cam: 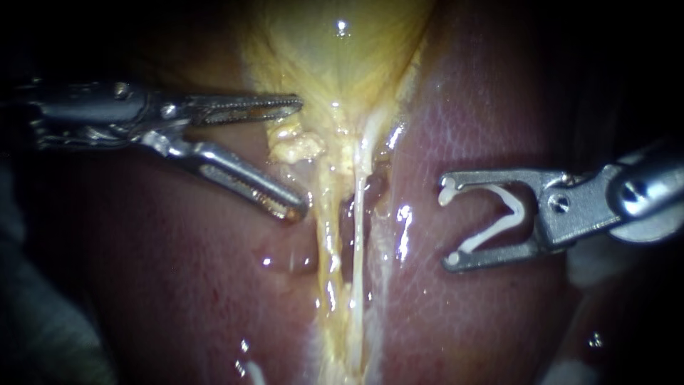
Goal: Grabbing gallbladder
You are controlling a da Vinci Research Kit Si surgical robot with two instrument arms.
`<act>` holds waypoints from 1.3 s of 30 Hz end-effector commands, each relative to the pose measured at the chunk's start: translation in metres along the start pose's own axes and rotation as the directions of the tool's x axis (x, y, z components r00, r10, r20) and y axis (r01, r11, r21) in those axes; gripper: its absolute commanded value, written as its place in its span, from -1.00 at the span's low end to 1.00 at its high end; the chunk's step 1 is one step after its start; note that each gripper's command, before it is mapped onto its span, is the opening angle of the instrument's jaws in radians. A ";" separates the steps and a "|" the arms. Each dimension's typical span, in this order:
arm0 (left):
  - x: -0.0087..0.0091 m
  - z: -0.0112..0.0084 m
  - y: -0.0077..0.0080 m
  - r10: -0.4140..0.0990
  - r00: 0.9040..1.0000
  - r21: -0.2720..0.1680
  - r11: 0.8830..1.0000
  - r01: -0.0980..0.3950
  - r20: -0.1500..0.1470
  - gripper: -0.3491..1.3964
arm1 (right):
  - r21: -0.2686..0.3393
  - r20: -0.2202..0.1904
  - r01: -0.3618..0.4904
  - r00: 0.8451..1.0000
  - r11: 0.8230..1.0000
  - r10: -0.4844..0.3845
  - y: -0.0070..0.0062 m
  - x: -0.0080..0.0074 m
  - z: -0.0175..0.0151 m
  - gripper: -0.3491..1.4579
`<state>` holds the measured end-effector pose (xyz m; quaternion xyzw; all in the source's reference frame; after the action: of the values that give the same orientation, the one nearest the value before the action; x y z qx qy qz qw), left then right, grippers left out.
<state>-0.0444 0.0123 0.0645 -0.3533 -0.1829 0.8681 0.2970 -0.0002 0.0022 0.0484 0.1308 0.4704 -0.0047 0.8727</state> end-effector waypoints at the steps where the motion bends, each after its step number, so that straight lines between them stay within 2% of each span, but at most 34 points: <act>1: 0.0000 0.0000 0.0000 -0.007 1.000 0.004 1.000 0.007 0.002 0.23 | 0.000 0.000 0.000 1.000 1.000 0.000 0.0000 0.0000 0.0000 -0.07; 5: 0.0001 0.0003 -0.0003 -0.037 0.999 0.011 0.999 0.037 0.019 0.06 | 0.000 0.000 0.000 1.000 1.000 0.000 0.0000 0.0000 0.0001 -0.07; 10: 0.0001 0.0004 -0.0009 -0.050 0.998 0.021 0.999 0.049 0.037 -0.15 | 0.000 0.000 0.000 1.000 1.000 0.000 0.0000 0.0000 0.0001 -0.07; 16: 0.0004 0.0002 -0.0010 -0.076 0.996 0.040 0.996 0.074 0.036 -0.54 | 0.000 0.000 0.000 1.000 1.000 0.000 0.0000 0.0000 0.0001 -0.07; 26: 0.0016 -0.0007 -0.0005 -0.089 0.995 0.044 0.995 0.087 0.044 -0.88 | 0.000 0.000 0.000 1.000 1.000 0.000 0.0000 0.0000 0.0000 -0.06; 29: 0.0020 -0.0015 0.0000 -0.098 0.994 0.044 0.994 0.096 0.044 -1.00 | 0.000 0.000 0.000 1.000 1.000 0.000 0.0000 0.0000 0.0000 -0.06; 34: 0.0031 -0.0037 0.0007 -0.127 0.991 0.051 0.991 0.125 0.042 -1.00 | 0.000 0.000 0.000 1.000 1.000 0.000 0.0000 0.0000 0.0000 -0.06; 39: 0.0033 -0.0063 0.0013 -0.153 0.987 0.058 0.987 0.150 0.042 -1.00 | 0.000 0.000 0.000 1.000 1.000 0.000 0.0000 0.0000 0.0000 -0.06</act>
<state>-0.0419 0.0142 0.0574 -0.3086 -0.1925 0.8547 0.3704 -0.0003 0.0022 0.0484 0.1308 0.4703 -0.0046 0.8728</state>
